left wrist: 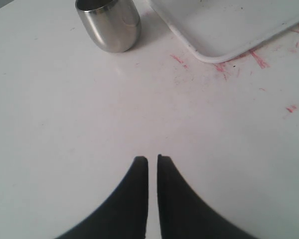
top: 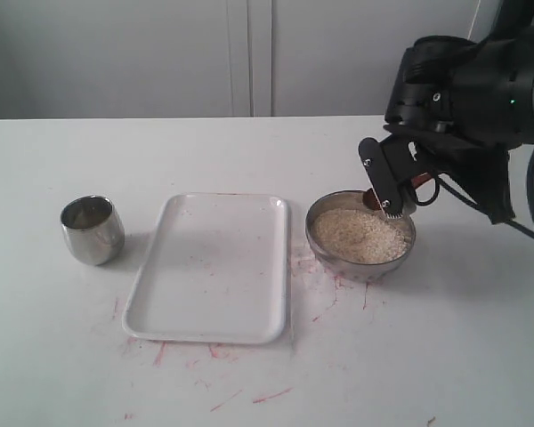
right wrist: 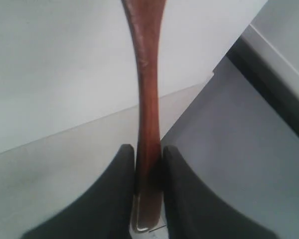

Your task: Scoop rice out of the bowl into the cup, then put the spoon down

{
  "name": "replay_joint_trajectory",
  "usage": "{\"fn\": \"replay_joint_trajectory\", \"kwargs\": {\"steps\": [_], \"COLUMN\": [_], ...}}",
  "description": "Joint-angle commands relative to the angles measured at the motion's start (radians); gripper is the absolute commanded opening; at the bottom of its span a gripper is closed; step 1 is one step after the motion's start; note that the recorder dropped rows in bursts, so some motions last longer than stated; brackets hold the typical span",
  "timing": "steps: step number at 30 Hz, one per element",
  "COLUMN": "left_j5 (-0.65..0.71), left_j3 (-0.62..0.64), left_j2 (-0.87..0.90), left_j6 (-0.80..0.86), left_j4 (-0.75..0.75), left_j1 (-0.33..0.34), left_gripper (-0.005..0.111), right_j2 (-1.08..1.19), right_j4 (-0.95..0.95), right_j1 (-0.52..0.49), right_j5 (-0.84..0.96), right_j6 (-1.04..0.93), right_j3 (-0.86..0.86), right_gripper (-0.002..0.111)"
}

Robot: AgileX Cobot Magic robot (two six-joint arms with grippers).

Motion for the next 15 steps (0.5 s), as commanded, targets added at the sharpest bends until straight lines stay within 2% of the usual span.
{"fn": "replay_joint_trajectory", "kwargs": {"steps": [1,15], "left_j5": [0.033,0.033], "left_j3": [0.009,0.009], "left_j2": [-0.003,-0.003], "left_j6": [-0.006,-0.006], "left_j4": [0.000,0.000], "left_j1": [-0.002,-0.002], "left_gripper": [0.014,0.014], "right_j2": [-0.009,0.086], "right_j4": [-0.026,-0.052], "right_j1": [0.031,0.063], "right_j5": [0.066,0.085], "right_j6": [0.073,0.073], "right_j3": [0.003,0.003], "right_gripper": [0.000,0.000]}}
